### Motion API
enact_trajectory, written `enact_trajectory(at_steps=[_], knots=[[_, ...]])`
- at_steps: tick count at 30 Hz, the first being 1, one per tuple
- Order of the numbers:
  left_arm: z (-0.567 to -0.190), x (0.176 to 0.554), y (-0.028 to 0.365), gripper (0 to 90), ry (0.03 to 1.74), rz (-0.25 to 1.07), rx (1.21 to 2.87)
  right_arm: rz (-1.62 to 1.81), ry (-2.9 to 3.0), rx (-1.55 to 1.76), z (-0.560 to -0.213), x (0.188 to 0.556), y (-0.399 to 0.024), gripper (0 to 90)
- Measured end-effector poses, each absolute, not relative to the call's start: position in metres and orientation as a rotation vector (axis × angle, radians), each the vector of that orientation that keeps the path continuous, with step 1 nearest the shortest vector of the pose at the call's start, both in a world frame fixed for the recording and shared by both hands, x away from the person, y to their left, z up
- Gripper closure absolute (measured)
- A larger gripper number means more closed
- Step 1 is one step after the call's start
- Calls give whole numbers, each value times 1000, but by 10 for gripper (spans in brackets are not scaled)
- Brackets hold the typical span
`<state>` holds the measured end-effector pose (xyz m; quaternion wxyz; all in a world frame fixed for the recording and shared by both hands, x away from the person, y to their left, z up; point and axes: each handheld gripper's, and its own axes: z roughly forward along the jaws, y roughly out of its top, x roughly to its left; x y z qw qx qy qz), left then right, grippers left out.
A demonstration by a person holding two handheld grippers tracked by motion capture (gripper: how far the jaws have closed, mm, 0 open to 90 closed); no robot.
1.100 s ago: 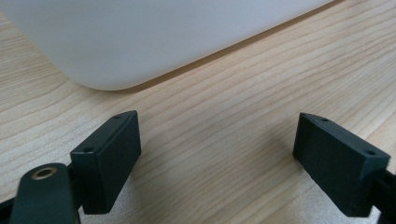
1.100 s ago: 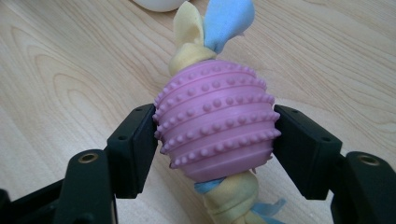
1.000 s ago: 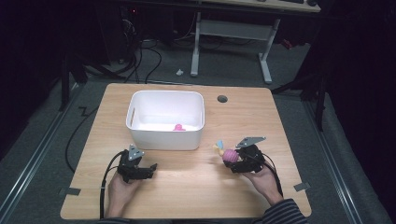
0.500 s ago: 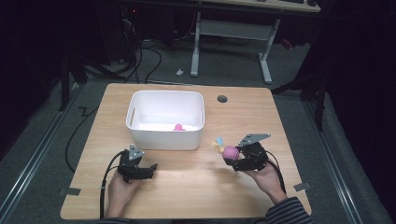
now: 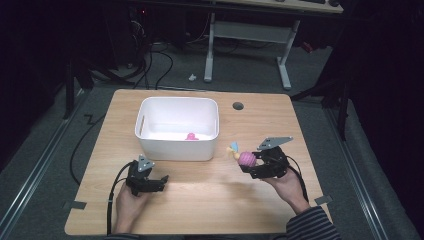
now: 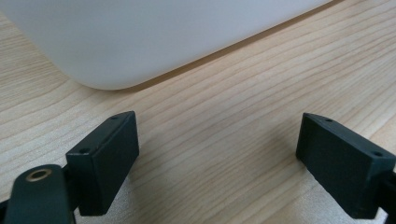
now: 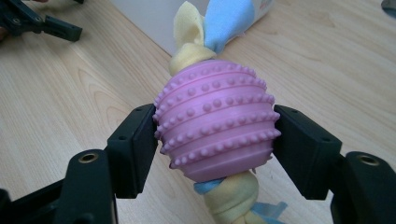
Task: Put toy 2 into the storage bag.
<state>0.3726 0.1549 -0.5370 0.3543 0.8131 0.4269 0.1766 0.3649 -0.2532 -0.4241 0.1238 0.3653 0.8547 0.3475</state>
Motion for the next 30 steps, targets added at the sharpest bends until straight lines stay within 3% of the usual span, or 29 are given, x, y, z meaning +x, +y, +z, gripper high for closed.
enact_trajectory(at_steps=[30], knots=[[-537, 373, 155, 133, 1105, 459, 2101, 1073, 2514, 926, -369, 380, -233, 338]])
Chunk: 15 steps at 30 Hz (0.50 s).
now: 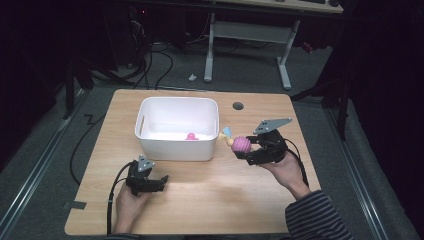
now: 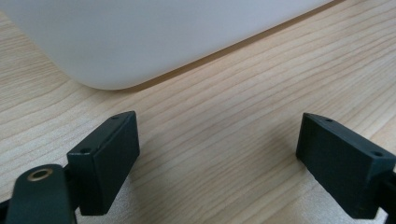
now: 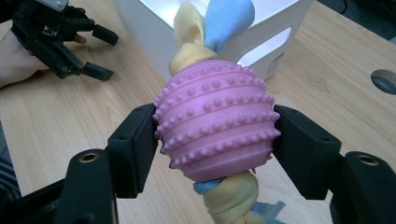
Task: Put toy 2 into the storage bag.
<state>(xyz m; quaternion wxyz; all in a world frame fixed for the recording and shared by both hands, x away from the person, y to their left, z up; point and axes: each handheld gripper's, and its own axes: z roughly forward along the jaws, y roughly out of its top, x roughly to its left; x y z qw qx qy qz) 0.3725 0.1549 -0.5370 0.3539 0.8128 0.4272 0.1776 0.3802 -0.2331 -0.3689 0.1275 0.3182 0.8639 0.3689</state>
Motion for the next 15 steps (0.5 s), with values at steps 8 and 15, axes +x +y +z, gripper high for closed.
enact_trajectory(at_steps=[8, 15], knots=[[-537, 373, 155, 135, 1104, 460, 2101, 1092, 2509, 903, -355, 386, -229, 338], [-537, 373, 155, 139, 1104, 456, 2099, 1099, 2514, 869, -345, 394, -222, 337]])
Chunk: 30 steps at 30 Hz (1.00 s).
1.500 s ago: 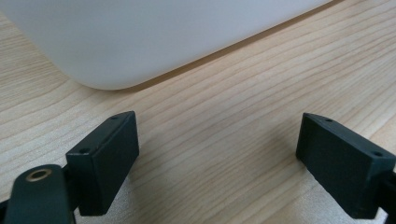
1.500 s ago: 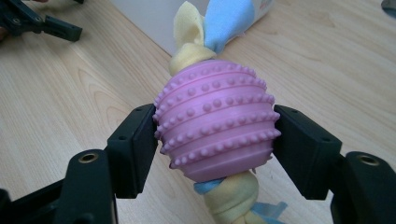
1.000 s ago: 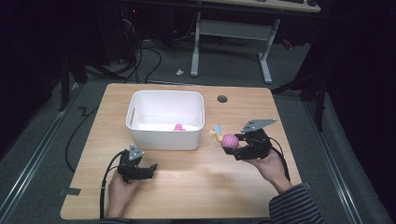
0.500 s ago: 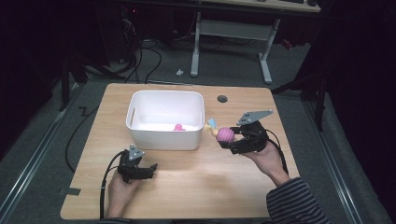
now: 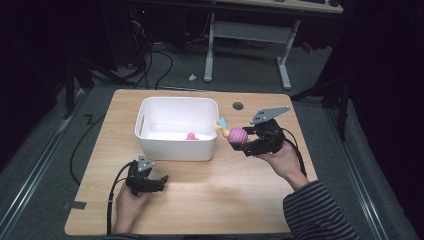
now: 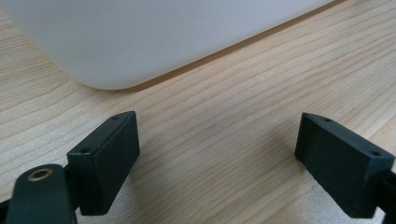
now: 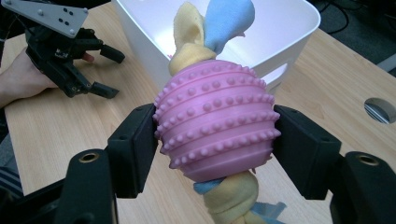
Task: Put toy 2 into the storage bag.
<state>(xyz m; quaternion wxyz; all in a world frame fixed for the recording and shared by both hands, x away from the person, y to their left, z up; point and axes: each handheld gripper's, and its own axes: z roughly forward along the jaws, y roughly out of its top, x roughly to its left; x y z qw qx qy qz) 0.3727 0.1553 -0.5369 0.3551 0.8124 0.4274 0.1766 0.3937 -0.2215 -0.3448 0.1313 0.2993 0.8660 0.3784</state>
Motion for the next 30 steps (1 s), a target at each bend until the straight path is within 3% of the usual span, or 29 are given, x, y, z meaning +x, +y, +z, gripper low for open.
enact_trajectory(at_steps=[30], knots=[[-537, 373, 156, 143, 1106, 457, 2096, 1081, 2540, 805, -320, 440, -168, 337]])
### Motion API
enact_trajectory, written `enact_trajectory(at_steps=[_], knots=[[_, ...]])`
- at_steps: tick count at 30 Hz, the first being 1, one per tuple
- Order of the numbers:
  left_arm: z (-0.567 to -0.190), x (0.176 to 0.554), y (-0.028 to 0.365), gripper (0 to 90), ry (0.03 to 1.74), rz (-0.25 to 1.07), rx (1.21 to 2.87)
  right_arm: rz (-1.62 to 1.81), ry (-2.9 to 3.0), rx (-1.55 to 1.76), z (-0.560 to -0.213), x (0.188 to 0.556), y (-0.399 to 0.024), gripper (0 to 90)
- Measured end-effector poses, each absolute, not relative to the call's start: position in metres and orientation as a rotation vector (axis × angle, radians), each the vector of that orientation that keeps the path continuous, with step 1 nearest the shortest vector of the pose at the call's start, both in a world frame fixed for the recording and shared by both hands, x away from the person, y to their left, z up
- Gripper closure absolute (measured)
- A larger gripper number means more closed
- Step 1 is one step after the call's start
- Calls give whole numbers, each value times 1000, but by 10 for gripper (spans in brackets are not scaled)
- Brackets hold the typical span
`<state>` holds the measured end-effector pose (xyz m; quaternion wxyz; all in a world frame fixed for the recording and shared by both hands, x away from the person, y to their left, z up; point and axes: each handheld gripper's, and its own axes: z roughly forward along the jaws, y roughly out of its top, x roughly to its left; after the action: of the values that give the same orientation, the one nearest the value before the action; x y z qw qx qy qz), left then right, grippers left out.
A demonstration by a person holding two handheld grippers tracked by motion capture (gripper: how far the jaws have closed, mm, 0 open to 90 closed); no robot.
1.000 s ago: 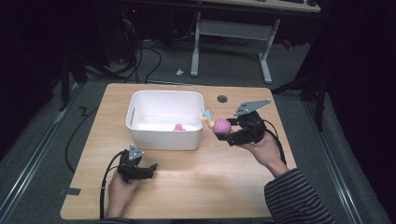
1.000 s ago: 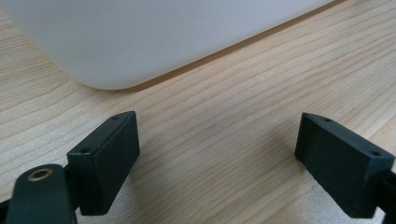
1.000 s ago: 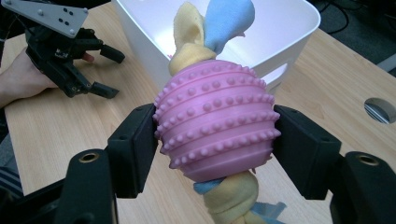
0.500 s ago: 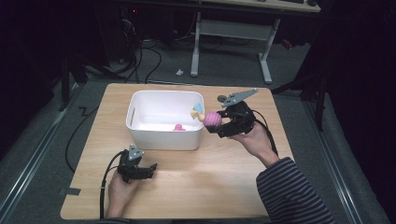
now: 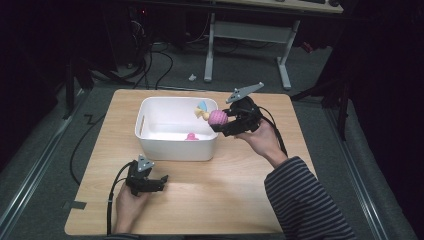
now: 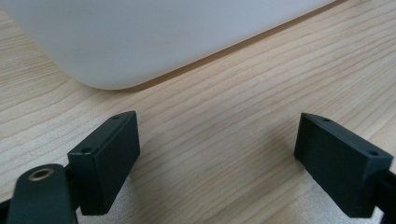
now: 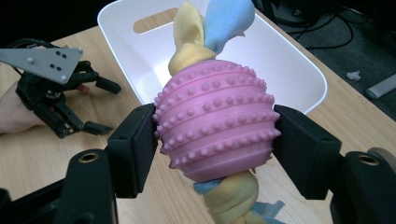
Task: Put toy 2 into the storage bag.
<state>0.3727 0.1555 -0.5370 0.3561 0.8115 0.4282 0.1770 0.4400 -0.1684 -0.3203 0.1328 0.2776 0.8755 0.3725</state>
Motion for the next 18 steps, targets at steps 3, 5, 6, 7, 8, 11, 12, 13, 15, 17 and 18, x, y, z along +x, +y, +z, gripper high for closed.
enact_trajectory(at_steps=[3, 5, 6, 7, 8, 11, 12, 13, 15, 17, 18], knots=[[-537, 373, 156, 144, 1106, 458, 2096, 1084, 2539, 808, -320, 444, -163, 335], [-537, 373, 156, 144, 1106, 458, 2095, 1079, 2532, 810, -319, 446, -160, 335], [-537, 373, 156, 144, 1106, 458, 2096, 1081, 2531, 806, -319, 448, -158, 335], [-537, 373, 156, 144, 1107, 458, 2095, 1086, 2531, 805, -318, 449, -157, 335], [-537, 373, 156, 144, 1107, 458, 2095, 1093, 2533, 800, -319, 451, -155, 335], [-537, 373, 156, 145, 1107, 458, 2095, 1082, 2543, 801, -319, 455, -149, 336], [-537, 373, 156, 145, 1107, 458, 2096, 1078, 2546, 800, -319, 456, -146, 336], [-537, 373, 156, 145, 1107, 458, 2095, 1073, 2548, 796, -319, 457, -144, 336], [-537, 373, 156, 145, 1107, 458, 2095, 1078, 2549, 791, -319, 459, -141, 335], [-537, 373, 156, 146, 1108, 458, 2094, 1076, 2551, 786, -319, 461, -137, 335], [-537, 373, 156, 147, 1108, 458, 2095, 1073, 2553, 784, -319, 461, -136, 335]])
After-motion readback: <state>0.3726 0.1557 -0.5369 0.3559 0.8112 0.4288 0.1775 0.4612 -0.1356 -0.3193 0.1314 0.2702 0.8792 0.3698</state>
